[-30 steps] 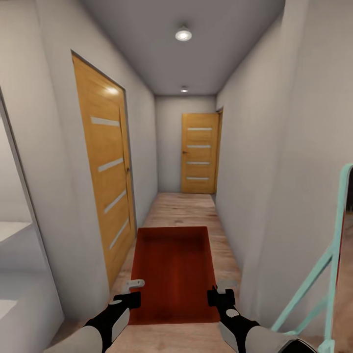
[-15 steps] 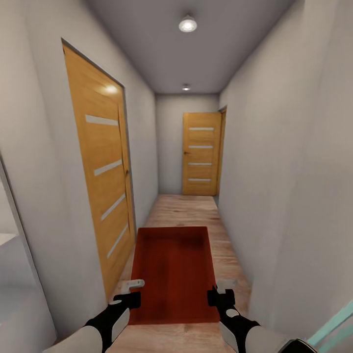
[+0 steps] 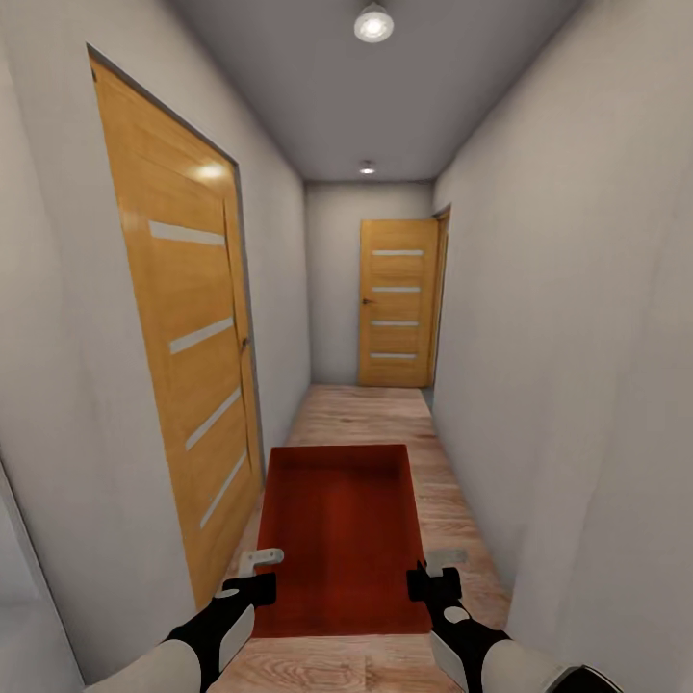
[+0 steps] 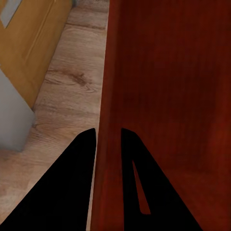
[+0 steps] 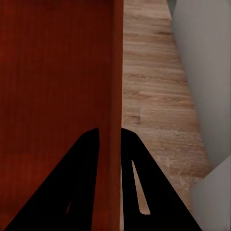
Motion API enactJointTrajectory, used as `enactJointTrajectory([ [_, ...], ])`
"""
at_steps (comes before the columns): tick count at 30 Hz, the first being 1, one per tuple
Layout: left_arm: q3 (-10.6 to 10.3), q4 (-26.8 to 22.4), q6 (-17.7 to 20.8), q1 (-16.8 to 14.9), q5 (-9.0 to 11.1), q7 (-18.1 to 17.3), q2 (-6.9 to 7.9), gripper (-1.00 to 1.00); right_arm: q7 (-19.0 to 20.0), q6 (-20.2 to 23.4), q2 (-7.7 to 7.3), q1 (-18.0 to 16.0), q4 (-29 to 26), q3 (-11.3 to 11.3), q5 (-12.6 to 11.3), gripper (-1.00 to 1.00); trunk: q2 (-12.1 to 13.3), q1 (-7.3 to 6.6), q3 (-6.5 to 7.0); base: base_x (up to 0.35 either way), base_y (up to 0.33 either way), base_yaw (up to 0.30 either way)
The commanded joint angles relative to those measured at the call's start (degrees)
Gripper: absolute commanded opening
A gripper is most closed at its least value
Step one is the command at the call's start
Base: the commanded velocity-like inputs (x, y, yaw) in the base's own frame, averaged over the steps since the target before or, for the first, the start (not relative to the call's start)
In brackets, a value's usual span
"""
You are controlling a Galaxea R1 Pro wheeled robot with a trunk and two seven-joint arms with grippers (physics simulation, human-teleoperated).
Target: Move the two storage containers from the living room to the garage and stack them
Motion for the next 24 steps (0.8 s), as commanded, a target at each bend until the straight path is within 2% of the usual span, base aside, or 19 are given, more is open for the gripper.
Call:
enactJointTrajectory([
  [1, 1.0, -0.3, 0.2, 0.0, -0.5, 1.1, 0.54, -1.00, 0.0, 0.1, 0.03, 0.0, 0.0, -3.4, 0.3, -1.00, 0.0, 0.05, -0.01, 0.322, 0.000, 0.000],
  [24, 1.0, -0.3, 0.2, 0.0, -0.5, 1.1, 0.54, -1.00, 0.0, 0.1, 0.03, 0.0, 0.0, -3.4, 0.3, -1.00, 0.0, 0.05, -0.01, 0.322, 0.000, 0.000],
])
